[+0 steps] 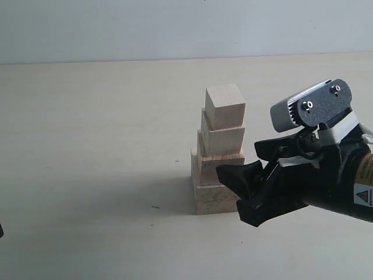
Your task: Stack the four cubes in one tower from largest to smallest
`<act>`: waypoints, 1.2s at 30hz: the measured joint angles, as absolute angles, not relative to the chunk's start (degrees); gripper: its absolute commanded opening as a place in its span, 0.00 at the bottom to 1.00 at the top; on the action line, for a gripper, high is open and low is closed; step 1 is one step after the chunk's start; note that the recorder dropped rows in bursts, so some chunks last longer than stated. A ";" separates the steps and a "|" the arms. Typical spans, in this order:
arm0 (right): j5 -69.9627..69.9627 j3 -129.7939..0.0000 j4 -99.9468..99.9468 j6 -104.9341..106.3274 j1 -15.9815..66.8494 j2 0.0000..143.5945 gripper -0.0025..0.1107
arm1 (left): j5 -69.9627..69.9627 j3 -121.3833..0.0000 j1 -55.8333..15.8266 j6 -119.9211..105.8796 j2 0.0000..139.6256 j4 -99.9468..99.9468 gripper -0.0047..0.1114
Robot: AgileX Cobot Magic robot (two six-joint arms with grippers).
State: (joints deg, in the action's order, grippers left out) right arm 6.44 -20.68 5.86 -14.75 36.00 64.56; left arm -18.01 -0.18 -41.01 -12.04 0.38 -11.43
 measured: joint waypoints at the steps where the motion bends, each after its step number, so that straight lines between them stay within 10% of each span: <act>1: 6.44 -20.57 5.86 -14.75 35.73 64.44 0.61 | -18.01 -0.18 -41.01 -12.04 0.38 -11.43 0.04; 9: -2.25 -20.57 5.86 -16.12 33.61 52.51 0.02 | -18.01 -0.18 -41.01 -12.04 0.38 -11.43 0.04; 36: 8.24 -20.45 6.08 -18.73 30.16 62.08 0.02 | -18.01 -0.18 -41.01 -12.04 0.38 -11.43 0.04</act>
